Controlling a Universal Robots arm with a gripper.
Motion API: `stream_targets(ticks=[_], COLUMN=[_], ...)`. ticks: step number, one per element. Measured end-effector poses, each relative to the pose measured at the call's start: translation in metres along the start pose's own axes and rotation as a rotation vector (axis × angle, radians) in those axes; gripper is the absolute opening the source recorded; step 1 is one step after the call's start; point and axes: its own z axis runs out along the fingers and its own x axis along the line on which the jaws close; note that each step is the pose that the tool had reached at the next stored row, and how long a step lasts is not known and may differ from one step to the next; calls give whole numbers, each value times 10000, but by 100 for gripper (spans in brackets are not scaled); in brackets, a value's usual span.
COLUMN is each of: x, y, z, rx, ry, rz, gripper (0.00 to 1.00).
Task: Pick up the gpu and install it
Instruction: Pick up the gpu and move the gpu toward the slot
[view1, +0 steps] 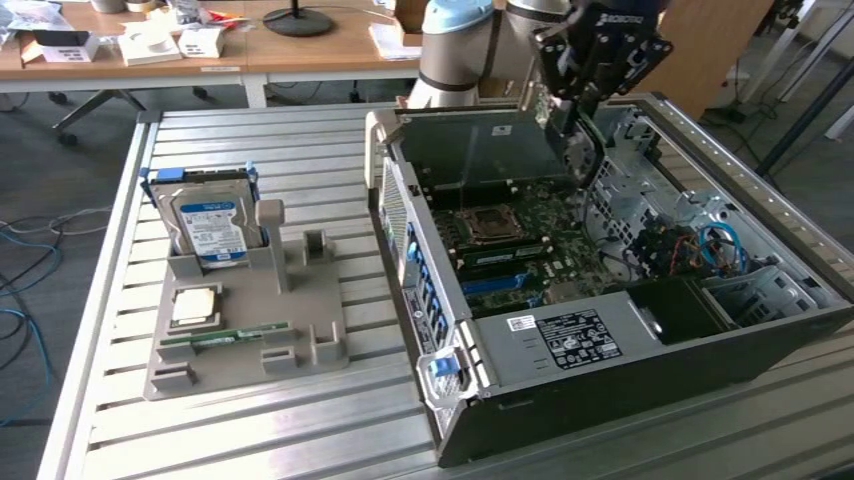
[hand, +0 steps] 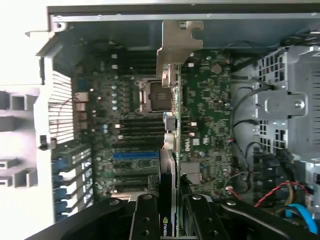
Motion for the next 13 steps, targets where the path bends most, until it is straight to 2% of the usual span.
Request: stream_targets(ticks=[13], x=[-487], y=[30], z=[14], rx=[-3], ry=[-1], rz=[-1], gripper=[26])
